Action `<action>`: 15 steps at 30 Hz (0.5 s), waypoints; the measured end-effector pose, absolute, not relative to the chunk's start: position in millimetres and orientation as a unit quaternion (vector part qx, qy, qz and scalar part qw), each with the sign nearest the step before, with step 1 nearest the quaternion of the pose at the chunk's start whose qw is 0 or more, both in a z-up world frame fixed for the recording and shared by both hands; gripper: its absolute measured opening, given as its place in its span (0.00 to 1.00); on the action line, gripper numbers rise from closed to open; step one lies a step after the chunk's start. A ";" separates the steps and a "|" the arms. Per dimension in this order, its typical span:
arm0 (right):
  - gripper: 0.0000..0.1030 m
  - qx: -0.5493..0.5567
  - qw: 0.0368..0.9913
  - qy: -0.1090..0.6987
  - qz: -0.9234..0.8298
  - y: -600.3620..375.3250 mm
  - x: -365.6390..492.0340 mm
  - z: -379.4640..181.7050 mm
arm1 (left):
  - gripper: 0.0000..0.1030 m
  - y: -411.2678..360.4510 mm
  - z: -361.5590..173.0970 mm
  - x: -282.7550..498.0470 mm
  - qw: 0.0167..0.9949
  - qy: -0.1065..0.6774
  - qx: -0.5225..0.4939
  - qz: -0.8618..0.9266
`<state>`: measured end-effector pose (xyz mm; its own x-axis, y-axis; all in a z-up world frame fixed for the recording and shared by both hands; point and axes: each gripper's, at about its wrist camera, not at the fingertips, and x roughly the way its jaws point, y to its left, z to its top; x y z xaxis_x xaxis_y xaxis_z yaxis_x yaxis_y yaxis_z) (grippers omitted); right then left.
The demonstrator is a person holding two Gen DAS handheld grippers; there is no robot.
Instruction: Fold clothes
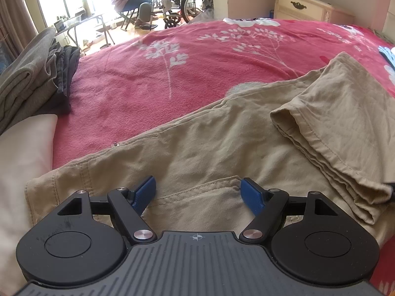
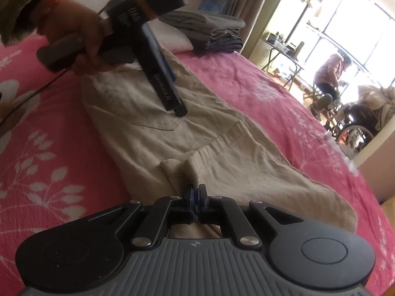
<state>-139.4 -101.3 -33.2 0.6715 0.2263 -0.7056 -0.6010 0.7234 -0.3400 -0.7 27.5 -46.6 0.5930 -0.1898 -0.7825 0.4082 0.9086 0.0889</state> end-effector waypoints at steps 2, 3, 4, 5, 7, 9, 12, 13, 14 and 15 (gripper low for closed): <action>0.03 -0.286 0.869 0.326 0.238 -98.9 -141.3 -33.3 | 0.74 27.7 -46.3 -0.2 0.883 0.419 0.130 -0.169; 0.03 -0.284 0.870 0.325 0.237 -98.7 -141.6 -32.7 | 0.74 27.9 -45.9 0.1 0.882 0.420 0.129 -0.169; 0.04 -0.278 0.872 0.326 0.237 -100.0 -141.4 -30.2 | 0.74 27.9 -45.1 0.3 0.882 0.420 0.129 -0.169; 0.04 -0.271 0.874 0.326 0.237 -101.4 -141.1 -27.8 | 0.74 28.2 -43.9 0.3 0.882 0.421 0.129 -0.170; 0.05 -0.242 0.882 0.325 0.240 -107.7 -140.7 -19.1 | 0.74 29.1 -39.6 -0.5 0.883 0.418 0.128 -0.171; 0.05 -0.185 0.898 0.320 0.239 -122.4 -139.0 -3.2 | 0.74 30.0 -33.4 -1.4 0.888 0.409 0.126 -0.170; 0.05 -0.116 0.921 0.322 0.184 -154.1 -128.0 15.5 | 0.74 28.1 -23.7 0.3 0.894 0.396 0.115 -0.176; 0.05 -0.095 0.926 0.330 0.157 -168.6 -120.9 18.3 | 0.74 24.8 -19.8 0.2 0.896 0.389 0.115 -0.181; 0.05 -0.077 0.929 0.340 0.125 -184.0 -112.6 19.1 | 0.74 19.8 -16.4 -0.3 0.897 0.383 0.115 -0.190; 0.05 -0.063 0.928 0.356 0.092 -198.7 -103.2 17.5 | 0.74 12.7 -13.3 -1.6 0.896 0.377 0.116 -0.205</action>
<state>-103.2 -198.7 17.5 0.7297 0.1262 -0.6721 -0.2165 0.9749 -0.0520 -1.6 12.7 -13.3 0.6314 -0.2794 -0.7234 0.4551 0.8888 0.0539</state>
